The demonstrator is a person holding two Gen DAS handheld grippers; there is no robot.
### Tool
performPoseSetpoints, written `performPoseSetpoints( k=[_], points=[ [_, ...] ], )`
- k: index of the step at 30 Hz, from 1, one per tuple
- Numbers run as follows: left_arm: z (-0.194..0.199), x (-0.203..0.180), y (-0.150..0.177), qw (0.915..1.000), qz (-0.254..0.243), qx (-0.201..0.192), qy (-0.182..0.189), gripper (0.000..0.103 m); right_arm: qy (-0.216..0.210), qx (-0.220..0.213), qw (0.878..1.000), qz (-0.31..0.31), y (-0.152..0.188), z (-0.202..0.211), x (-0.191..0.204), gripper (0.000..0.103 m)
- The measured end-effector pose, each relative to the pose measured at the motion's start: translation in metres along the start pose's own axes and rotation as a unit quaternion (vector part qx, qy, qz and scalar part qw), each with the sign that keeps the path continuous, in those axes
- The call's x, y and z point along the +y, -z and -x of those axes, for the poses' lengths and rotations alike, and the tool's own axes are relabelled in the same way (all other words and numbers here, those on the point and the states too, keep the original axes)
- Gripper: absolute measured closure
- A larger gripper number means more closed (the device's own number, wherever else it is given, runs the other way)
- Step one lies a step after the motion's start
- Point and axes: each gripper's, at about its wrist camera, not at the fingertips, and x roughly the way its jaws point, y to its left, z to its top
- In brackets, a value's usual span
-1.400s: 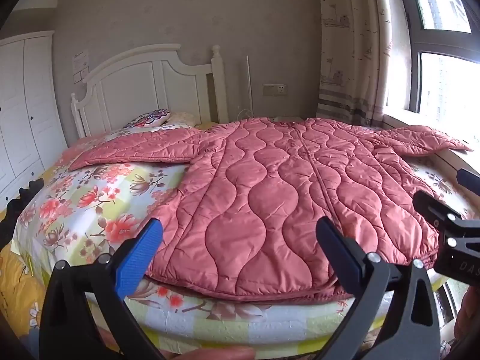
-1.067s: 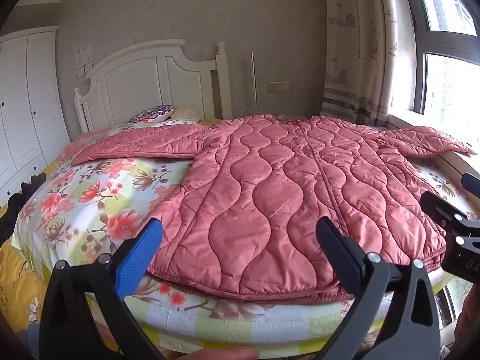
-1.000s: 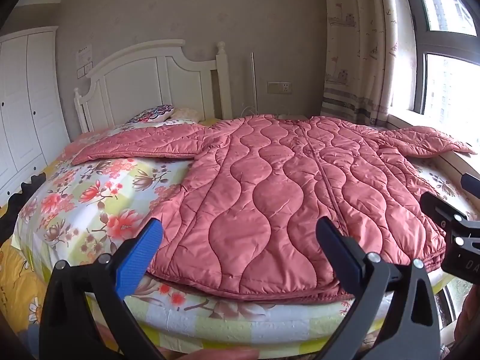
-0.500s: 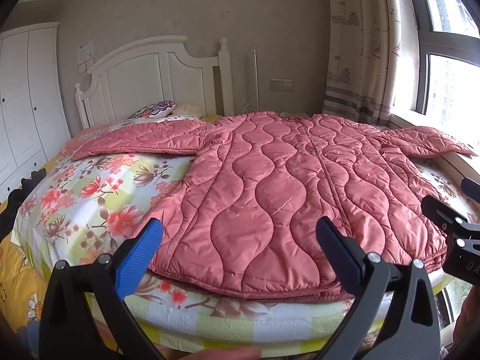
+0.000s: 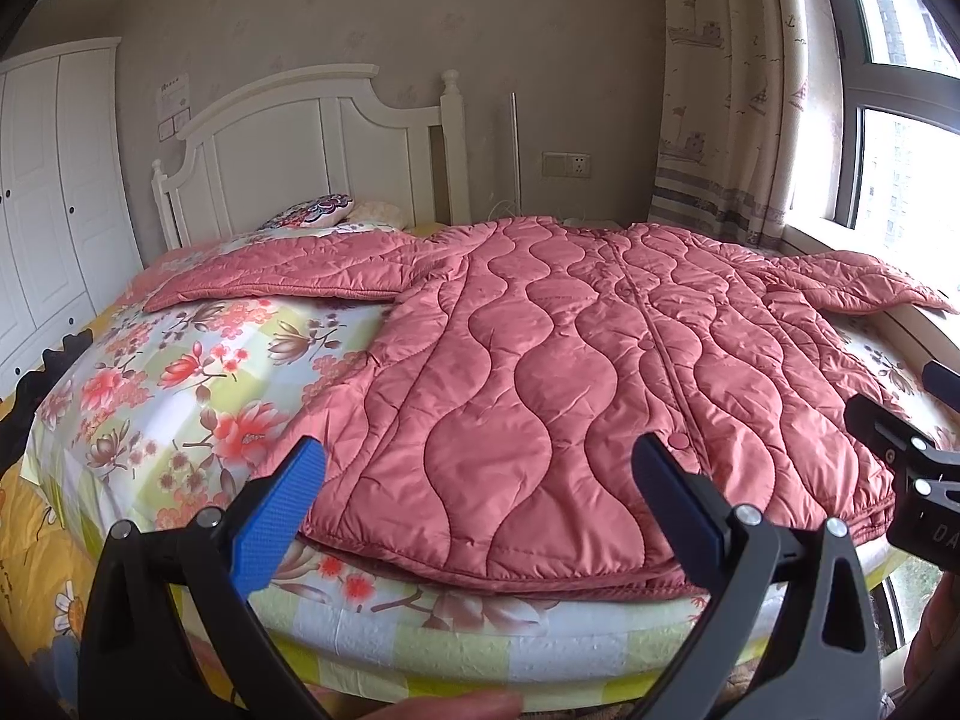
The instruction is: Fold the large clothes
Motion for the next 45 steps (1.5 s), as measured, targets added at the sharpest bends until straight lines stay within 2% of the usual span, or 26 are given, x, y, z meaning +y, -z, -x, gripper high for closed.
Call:
performPoseSetpoints(
  k=[32, 45],
  points=[
    [-0.0029, 0.0016, 0.0059, 0.9999, 0.003, 0.01, -0.001, 0.002, 0.006, 0.011, 1.0, 0.007, 0.0025, -0.0054, 0.0024, 0.004],
    [-0.0045, -0.0007, 0.0043, 0.9999, -0.002, 0.013, -0.001, 0.002, 0.009, 0.014, 1.0, -0.008, 0.002, -0.0059, -0.0062, 0.004]
  ],
)
